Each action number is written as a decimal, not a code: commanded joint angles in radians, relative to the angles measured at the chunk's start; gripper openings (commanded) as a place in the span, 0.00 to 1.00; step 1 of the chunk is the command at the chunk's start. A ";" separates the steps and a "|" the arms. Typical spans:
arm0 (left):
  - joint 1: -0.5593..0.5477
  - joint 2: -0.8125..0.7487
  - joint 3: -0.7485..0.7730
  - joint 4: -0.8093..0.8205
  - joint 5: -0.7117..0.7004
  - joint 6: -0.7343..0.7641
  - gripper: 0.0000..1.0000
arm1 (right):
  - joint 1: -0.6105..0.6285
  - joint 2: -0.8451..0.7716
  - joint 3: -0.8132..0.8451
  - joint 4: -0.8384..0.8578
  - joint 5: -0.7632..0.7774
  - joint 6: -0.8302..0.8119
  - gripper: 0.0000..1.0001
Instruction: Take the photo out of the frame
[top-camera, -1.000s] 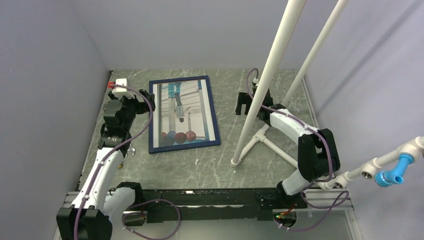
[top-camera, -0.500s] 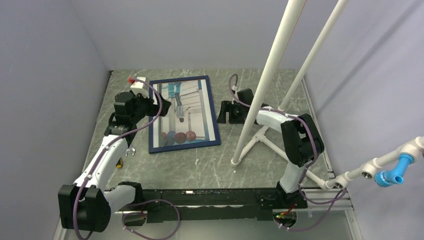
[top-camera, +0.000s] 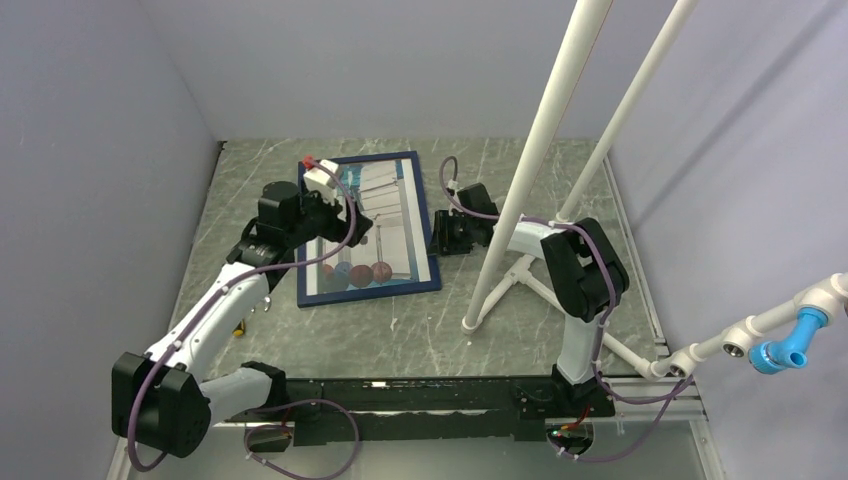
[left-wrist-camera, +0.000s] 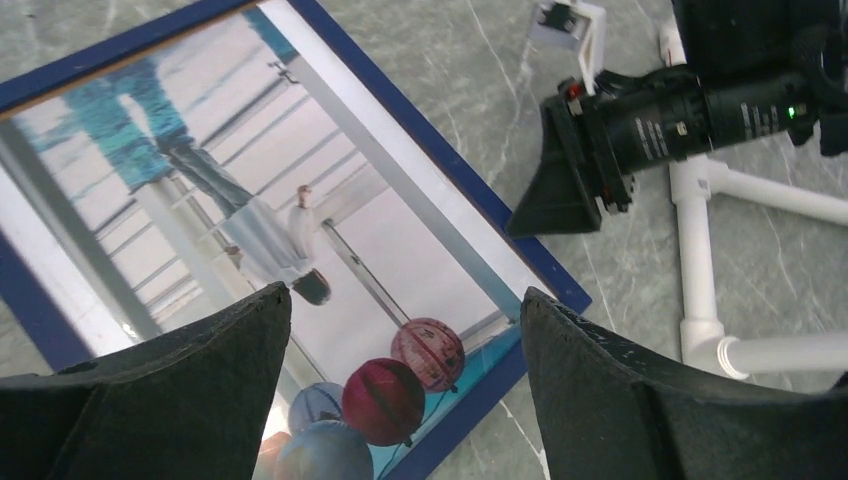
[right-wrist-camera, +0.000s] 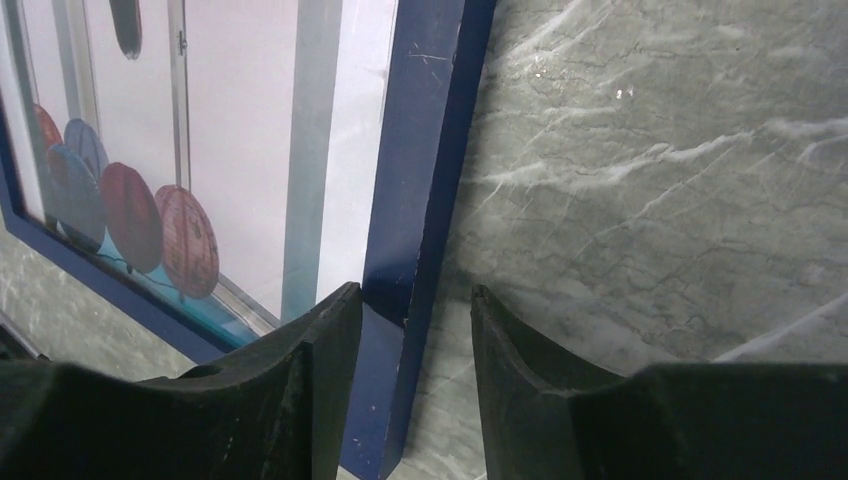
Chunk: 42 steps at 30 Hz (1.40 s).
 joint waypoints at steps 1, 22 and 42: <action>-0.046 0.014 0.046 -0.045 -0.004 0.066 0.87 | 0.024 0.008 0.013 0.045 0.044 -0.006 0.46; -0.413 -0.065 -0.070 -0.094 -0.331 -0.025 0.84 | 0.088 -0.054 0.048 -0.056 0.071 0.027 0.00; -0.843 0.276 -0.093 -0.023 -0.870 0.152 0.97 | 0.086 -0.076 0.197 -0.310 0.068 0.198 0.00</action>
